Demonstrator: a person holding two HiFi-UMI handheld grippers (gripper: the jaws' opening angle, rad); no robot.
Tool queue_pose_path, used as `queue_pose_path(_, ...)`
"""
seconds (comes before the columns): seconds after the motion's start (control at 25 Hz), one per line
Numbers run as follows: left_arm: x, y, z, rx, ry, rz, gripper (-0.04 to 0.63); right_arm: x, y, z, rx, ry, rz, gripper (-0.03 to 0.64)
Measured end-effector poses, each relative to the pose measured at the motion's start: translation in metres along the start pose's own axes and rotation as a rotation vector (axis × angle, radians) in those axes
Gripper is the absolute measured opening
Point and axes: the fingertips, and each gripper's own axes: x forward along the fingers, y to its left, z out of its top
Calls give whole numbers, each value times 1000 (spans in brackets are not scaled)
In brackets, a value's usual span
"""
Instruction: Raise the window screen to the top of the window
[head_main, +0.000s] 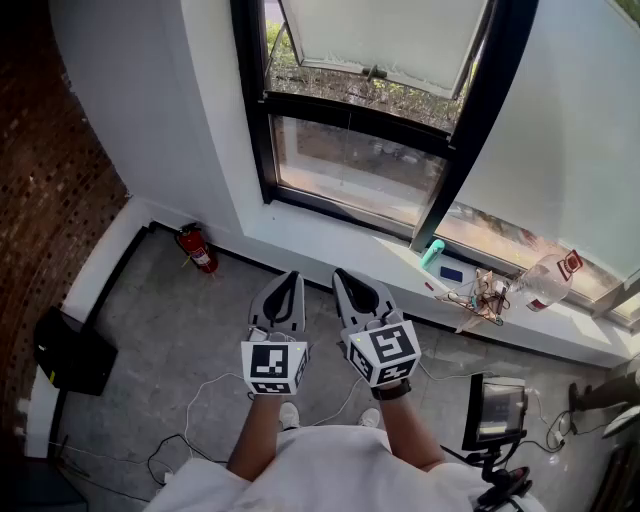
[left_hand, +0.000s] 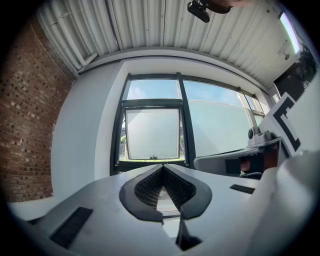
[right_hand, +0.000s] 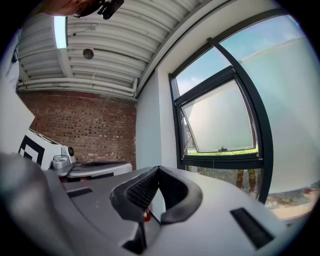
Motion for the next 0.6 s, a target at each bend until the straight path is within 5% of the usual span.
queue_pose_path(0.6, -41, 106, -17, 25, 26, 2, 0, 81, 99, -23, -6, 51, 46, 0)
